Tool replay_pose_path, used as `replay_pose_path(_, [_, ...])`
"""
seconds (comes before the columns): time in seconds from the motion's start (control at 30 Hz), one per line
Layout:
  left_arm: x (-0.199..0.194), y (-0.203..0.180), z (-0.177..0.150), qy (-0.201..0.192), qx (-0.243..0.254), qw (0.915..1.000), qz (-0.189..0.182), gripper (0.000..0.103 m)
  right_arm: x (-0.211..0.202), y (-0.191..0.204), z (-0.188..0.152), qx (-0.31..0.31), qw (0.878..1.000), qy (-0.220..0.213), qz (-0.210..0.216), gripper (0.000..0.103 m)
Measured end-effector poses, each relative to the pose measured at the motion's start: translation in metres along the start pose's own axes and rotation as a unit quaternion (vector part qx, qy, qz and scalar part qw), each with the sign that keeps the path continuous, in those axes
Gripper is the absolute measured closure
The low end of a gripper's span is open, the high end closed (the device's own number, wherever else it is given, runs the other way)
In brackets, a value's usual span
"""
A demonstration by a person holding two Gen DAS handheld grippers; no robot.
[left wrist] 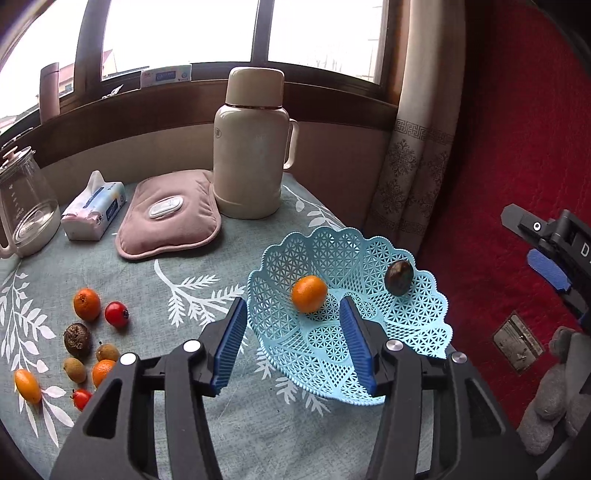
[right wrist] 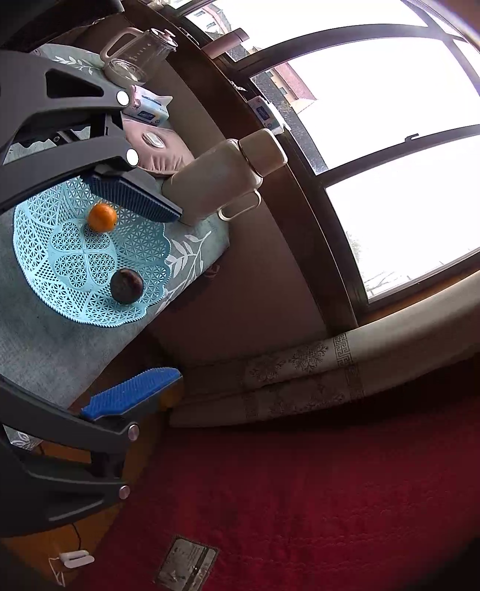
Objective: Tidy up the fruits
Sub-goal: 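Carry the dark brown fruit with the left tool into the basket and release, then withdraw both tools from the basket back over the fruit pile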
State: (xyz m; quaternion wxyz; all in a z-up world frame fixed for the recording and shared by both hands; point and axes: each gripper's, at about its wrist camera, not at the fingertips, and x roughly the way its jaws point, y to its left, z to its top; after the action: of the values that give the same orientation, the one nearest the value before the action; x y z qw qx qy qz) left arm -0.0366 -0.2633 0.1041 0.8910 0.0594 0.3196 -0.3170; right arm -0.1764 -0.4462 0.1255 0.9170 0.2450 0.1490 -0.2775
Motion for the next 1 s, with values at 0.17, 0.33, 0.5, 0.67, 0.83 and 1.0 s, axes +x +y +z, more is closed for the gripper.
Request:
replay_pose_path(0.17, [-0.009, 0.008, 0.001, -0.013, -0.011, 0.9996, 0.022, 0.026, -0.005, 0.002, 0.000, 0.003, 1.000, -0.007, 0.010, 0.013])
replay_pose_path(0.33, [-0.018, 0.010, 0.001, -0.023, -0.005, 0.9987, 0.046, 0.023, -0.013, 0.004, 0.001, 0.009, 1.000, -0.018, 0.023, 0.011])
replay_pose_path(0.5, [-0.028, 0.014, 0.000, -0.033, -0.006, 0.9974, 0.063, 0.023, -0.019, 0.008, 0.001, 0.008, 0.999, -0.025, 0.037, 0.010])
replay_pose_path(0.67, [-0.040, 0.018, -0.001, -0.048, -0.004, 0.9955, 0.081, 0.023, -0.026, 0.017, 0.001, 0.002, 0.998, -0.035, 0.055, 0.008])
replay_pose_path(0.83, [-0.052, 0.027, -0.004, -0.059, -0.013, 0.9940, 0.091, 0.023, -0.032, 0.029, -0.003, -0.012, 0.997, -0.040, 0.071, 0.006])
replay_pose_path(1.0, [-0.059, 0.039, -0.008, -0.062, -0.023, 0.9925, 0.104, 0.023, -0.031, 0.041, -0.010, -0.029, 0.996, -0.034, 0.080, 0.006])
